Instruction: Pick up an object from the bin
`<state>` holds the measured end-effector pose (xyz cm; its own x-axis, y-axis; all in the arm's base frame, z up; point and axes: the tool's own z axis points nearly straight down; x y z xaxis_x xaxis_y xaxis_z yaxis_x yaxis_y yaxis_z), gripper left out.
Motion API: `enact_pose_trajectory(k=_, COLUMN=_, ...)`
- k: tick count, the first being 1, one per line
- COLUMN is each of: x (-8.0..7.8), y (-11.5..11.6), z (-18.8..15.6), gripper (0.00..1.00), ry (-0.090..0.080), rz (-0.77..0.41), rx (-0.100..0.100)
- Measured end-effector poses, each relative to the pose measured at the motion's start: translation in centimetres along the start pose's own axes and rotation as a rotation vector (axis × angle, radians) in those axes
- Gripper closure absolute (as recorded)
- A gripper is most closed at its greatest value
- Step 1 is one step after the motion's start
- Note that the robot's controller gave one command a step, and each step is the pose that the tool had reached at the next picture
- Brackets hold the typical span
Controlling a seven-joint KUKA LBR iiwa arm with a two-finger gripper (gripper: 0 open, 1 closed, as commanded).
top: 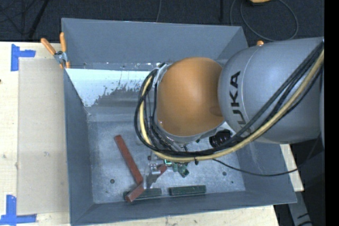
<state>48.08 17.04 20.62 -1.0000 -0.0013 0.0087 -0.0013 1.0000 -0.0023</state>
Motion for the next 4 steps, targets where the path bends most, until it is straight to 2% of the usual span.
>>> enact_pose_trajectory(k=1, x=-0.2, y=0.0, z=-0.3, gripper=0.0, ry=-0.006, rz=0.003, rx=-0.002)
enact_pose_trajectory(k=2, x=-0.4, y=0.1, z=4.9, gripper=0.0, ry=-0.013, rz=0.037, rx=-0.004)
enact_pose_trajectory(k=3, x=0.3, y=-0.4, z=8.6, gripper=0.0, ry=-0.001, rz=0.014, rx=0.0)
enact_pose_trajectory(k=4, x=0.1, y=-3.2, z=12.8, gripper=1.0, ry=-0.004, rz=0.026, rx=-0.002)
